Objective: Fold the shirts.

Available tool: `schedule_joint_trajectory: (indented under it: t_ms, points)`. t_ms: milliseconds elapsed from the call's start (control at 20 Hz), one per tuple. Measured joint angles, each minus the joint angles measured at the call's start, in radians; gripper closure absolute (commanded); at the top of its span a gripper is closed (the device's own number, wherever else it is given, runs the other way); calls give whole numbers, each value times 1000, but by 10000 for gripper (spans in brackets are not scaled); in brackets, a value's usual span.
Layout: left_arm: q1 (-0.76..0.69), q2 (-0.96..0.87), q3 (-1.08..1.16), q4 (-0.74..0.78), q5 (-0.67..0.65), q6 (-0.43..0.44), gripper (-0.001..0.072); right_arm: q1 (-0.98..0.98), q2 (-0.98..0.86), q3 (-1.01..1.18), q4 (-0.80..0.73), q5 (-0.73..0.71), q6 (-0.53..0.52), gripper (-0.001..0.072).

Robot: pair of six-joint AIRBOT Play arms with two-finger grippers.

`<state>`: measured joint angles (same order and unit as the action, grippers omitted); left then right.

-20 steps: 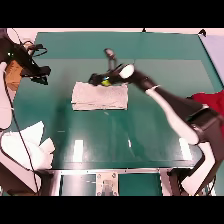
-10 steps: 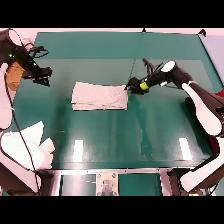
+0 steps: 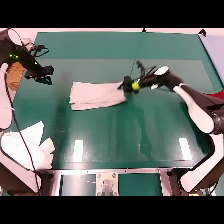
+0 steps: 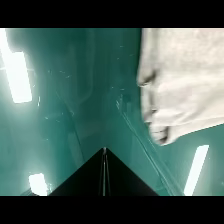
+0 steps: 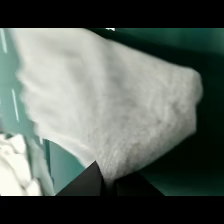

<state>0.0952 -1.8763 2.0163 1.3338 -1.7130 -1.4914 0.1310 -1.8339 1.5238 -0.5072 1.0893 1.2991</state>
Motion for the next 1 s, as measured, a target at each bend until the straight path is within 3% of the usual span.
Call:
schedule_joint_trajectory:
  t_ms: [200,450,750,1000]
  points:
    - [0,0,0,-6,0,0,687,-156,137,212,-56,98,61,701]
    - [0,0,0,-8,0,-8,687,-477,246,463,-259,293,207,701]
    - [0,0,0,-10,0,-24,687,-875,282,523,-422,454,270,702]
    - [0,0,0,-11,3,-26,687,-1043,307,523,-602,611,286,701]
